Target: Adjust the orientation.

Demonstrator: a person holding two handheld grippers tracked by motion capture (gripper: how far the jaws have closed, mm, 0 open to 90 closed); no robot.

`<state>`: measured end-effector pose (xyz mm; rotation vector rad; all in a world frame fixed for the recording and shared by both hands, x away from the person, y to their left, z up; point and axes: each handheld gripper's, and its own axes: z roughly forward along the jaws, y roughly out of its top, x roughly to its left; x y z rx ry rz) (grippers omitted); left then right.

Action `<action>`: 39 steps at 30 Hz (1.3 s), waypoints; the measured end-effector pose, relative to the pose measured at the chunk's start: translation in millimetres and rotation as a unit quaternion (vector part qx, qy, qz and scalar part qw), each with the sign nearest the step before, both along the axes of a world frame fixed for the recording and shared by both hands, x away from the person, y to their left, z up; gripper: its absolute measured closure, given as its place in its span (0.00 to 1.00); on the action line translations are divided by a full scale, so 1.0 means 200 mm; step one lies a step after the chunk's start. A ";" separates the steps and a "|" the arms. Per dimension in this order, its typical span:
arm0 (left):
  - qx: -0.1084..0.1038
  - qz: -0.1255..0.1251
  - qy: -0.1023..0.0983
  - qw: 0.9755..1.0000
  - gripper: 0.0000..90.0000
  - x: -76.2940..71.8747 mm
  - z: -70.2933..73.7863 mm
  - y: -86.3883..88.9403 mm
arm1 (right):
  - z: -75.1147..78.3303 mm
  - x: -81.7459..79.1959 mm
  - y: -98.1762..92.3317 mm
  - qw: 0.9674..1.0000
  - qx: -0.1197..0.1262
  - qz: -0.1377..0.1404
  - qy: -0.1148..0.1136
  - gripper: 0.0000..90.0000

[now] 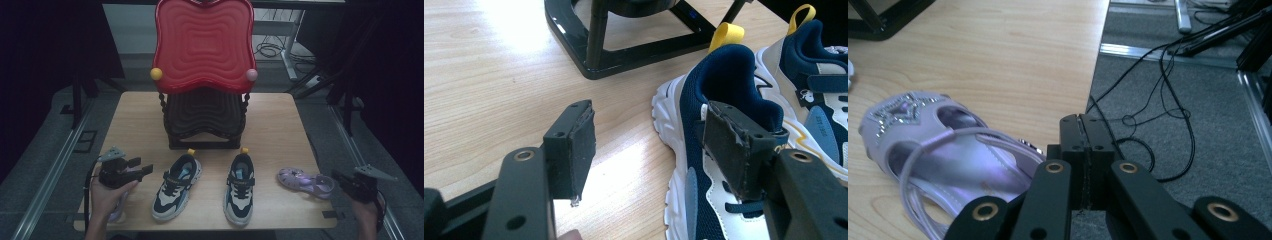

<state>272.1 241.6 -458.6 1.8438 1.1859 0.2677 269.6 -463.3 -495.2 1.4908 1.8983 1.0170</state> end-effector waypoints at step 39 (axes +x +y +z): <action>0.000 0.001 0.003 1.000 0.42 0.00 0.00 0.00 | -0.01 -0.21 0.12 0.998 0.010 0.041 0.047 1.00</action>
